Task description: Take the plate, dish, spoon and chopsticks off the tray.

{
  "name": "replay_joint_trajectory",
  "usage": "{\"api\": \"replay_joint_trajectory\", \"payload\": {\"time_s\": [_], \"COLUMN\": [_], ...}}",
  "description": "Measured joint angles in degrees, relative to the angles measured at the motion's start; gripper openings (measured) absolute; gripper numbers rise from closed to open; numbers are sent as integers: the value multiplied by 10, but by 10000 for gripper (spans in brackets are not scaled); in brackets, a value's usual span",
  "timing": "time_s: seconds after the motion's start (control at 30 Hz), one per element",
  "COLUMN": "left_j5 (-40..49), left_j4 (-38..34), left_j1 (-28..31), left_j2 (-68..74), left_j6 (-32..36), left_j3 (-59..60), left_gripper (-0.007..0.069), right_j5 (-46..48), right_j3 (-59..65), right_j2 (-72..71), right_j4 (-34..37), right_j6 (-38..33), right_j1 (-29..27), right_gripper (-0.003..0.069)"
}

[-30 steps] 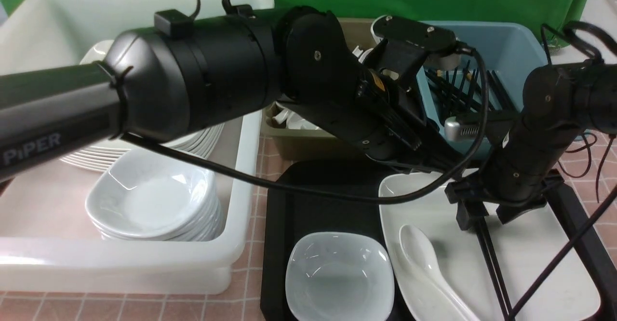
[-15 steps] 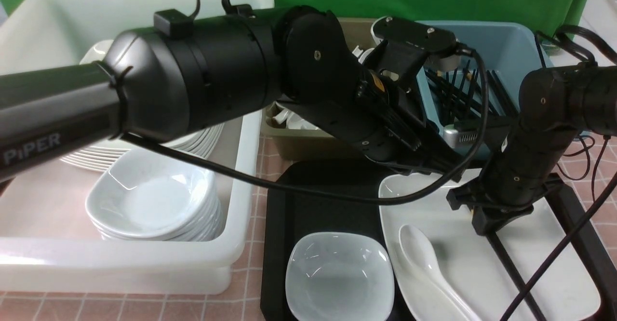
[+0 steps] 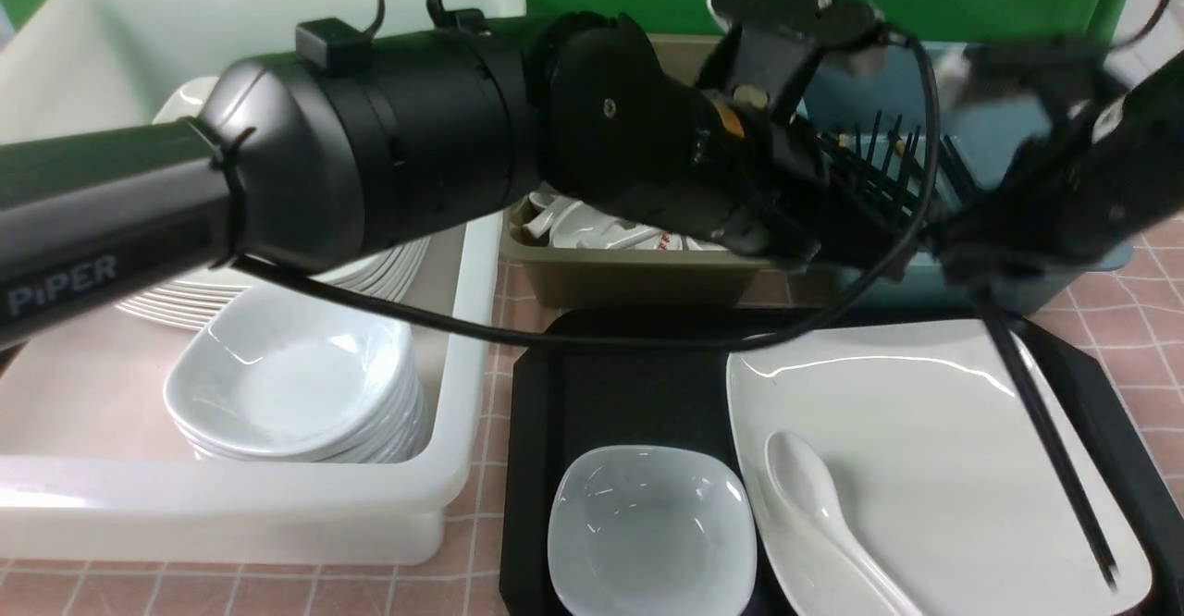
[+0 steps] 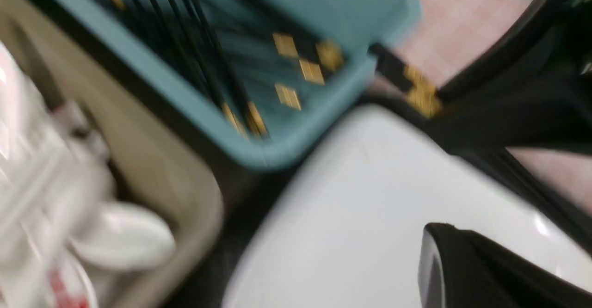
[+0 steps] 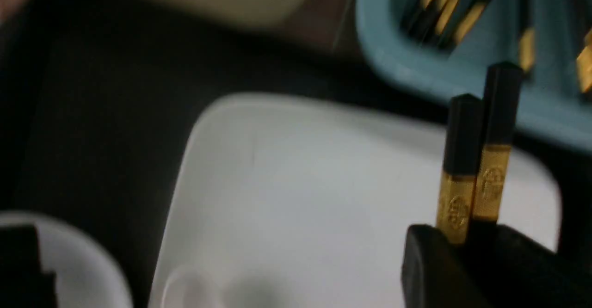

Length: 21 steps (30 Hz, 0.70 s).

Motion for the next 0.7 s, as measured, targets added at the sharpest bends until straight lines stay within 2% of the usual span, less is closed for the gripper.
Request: {"api": "replay_joint_trajectory", "payload": {"time_s": [0.1,0.17,0.2,0.23,0.4,0.53,0.7], "left_j5": [-69,-132,-137,-173,-203,-198,-185], "left_j4": [6,18,19,21,21,23,30], "left_j1": [0,0,0,0,6,9,10], "left_j2": [0,0,0,0,2,6,7], "left_j6": [0,0,0,0,0,0,2], "left_j3": [0,0,0,0,0,0,0], "left_gripper": [-3,-3,-3,-3,-3,-3,-3], "right_j5": [-103,-213,-231,-302,-487,-574,-611], "right_j3": [-14,-24,-25,-28,-29,-42,-69], "right_j2": [-2,8,10,26,86,142,210], "right_j4": [0,0,0,0,1,3,4], "right_j6": [6,22,24,36,51,53,53], "right_j1": [-26,-50,-51,-66,-82,-83,-83], "right_gripper": [181,181,181,181,181,181,181]}}
